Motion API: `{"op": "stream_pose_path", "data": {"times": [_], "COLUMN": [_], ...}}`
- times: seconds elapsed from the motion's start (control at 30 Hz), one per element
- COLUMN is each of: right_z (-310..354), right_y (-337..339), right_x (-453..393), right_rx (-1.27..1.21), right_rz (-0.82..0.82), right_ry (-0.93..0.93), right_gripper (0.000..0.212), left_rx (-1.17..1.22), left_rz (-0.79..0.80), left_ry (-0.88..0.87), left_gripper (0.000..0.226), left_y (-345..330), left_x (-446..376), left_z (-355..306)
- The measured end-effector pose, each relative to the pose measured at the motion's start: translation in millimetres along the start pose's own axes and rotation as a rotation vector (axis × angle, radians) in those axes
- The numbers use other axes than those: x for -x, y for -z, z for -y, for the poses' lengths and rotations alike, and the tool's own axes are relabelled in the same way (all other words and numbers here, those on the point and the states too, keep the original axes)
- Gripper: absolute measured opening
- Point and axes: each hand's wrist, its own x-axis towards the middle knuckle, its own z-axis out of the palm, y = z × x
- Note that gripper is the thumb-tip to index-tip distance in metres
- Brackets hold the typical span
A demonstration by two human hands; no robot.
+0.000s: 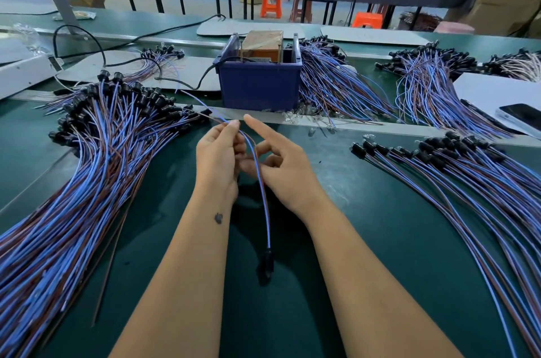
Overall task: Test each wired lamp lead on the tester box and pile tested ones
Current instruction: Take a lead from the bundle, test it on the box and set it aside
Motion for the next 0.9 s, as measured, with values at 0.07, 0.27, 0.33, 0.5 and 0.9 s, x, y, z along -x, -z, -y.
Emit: {"op": "stream_pose_path", "data": {"times": [0.07, 0.27, 0.33, 0.5, 0.9], "right_z": [1.9, -5.3, -7.3, -11.9, 15.2], "right_y": [1.4, 16.3, 25.0, 41.7, 101.7], "right_x": [-0.7, -9.0, -12.4, -15.4, 24.1], "right_rx": [-0.177, -0.364, -0.391, -0.203, 0.693], "right_rz": [-0.062, -0.453, -0.551, -0.583, -0.180], "right_ry": [-0.005, -0.194, -0.255, -0.289, -0.422], "right_gripper": [0.034, 0.032, 0.030, 0.020, 0.025], "left_rx": [0.063, -0.092, -0.292, -0.415, -0.894], "left_rz": [-0.021, 0.211, 0.379, 0.996, 0.729], "left_ry": [0.026, -0.105, -0.171, 0.150, -0.107], "left_gripper": [0.023, 0.029, 0.030, 0.035, 0.019], "left_y": [1.6, 0.6, -1.3, -3.2, -32.4], "left_x": [-0.9, 7.0, 11.6, 26.3, 48.4], "left_z": [-0.8, -2.0, -0.3, 9.4, 30.5]}}
